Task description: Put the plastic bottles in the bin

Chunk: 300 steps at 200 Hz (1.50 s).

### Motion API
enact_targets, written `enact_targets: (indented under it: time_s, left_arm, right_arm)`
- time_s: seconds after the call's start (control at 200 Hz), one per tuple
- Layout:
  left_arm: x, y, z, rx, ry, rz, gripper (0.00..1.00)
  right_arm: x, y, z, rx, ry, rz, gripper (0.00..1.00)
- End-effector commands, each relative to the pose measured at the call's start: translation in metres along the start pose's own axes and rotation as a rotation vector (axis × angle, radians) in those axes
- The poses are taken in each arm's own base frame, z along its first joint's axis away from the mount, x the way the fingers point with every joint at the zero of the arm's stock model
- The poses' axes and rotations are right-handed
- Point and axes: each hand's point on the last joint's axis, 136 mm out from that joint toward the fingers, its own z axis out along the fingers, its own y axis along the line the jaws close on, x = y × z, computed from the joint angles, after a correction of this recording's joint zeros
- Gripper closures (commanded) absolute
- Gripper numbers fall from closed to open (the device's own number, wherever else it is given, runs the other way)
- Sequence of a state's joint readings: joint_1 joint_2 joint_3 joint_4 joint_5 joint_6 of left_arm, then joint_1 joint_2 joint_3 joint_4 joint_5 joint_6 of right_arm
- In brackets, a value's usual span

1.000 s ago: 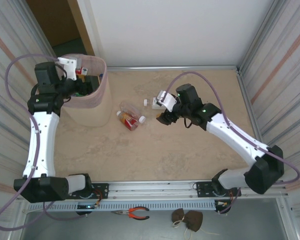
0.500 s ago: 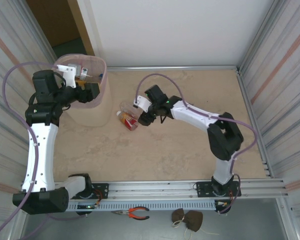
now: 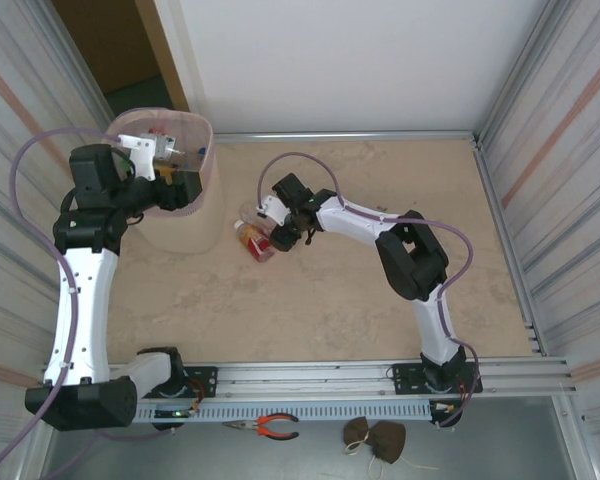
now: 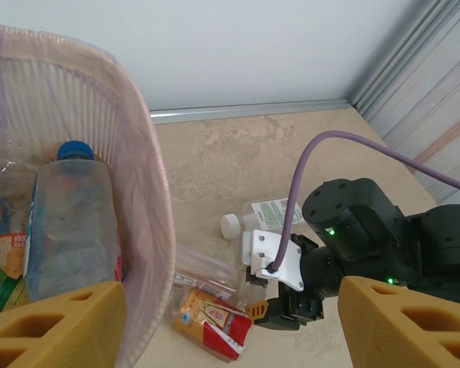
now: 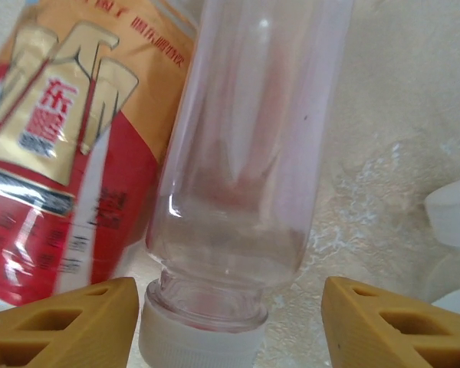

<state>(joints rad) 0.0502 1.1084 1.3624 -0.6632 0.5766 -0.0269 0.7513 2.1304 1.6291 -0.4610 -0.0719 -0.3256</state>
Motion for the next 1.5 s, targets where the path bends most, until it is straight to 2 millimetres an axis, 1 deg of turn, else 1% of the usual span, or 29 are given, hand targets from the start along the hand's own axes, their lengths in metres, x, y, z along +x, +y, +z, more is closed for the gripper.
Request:
enact_targets:
  time_s: [0.0,0.16,0.331,0.481,0.661,0.731,0.887,0.997,1.197,1.318,1.378,1.498]
  left_arm:
    - [-0.001,-0.008,-0.006,0.018,-0.009,0.005,0.27]
    - [-0.001,-0.007,-0.005,0.018,-0.008,0.005,0.27]
    - [-0.001,-0.007,-0.004,0.019,-0.007,0.003,0.27]
    - [-0.003,-0.009,-0.005,0.024,-0.013,0.003,0.27]
    - [-0.005,-0.012,-0.003,0.037,-0.021,-0.006,0.27]
    - [-0.006,-0.017,0.0,0.053,-0.025,-0.006,0.27]
    - [-0.007,-0.027,0.009,0.085,-0.023,-0.01,0.27]
    - [-0.008,-0.033,0.016,0.109,-0.03,-0.028,0.26]
    - [-0.016,-0.037,0.03,0.143,-0.065,-0.127,0.18]
    - [-0.02,-0.034,0.037,0.138,-0.084,-0.222,0.13]
    - [-0.022,-0.036,0.04,0.154,-0.095,-0.264,0.1]
    - [-0.024,-0.046,0.049,0.186,-0.079,-0.313,0.04]
  right_arm:
    - [0.003,-0.003,0.006,-0.005,0.025,0.028,0.39]
    - [0.01,-0.001,0.015,-0.024,0.04,0.034,0.44]
    - [0.012,0.001,0.018,-0.031,0.043,0.035,0.51]
    - [0.01,-0.001,0.012,-0.024,0.031,0.036,0.6]
    - [0.004,-0.004,-0.006,-0.011,-0.004,0.036,0.67]
    - [0.001,-0.005,-0.017,-0.003,-0.025,0.037,0.7]
    - [-0.007,-0.006,-0.043,0.011,-0.086,0.048,0.71]
    - [-0.015,-0.009,-0.067,0.024,-0.142,0.061,0.72]
    - [-0.033,-0.008,-0.117,0.049,-0.272,0.076,0.72]
    - [-0.045,-0.005,-0.147,0.051,-0.361,0.083,0.72]
    - [-0.052,-0.003,-0.162,0.046,-0.409,0.082,0.72]
    - [-0.063,0.002,-0.189,0.046,-0.489,0.073,0.72]
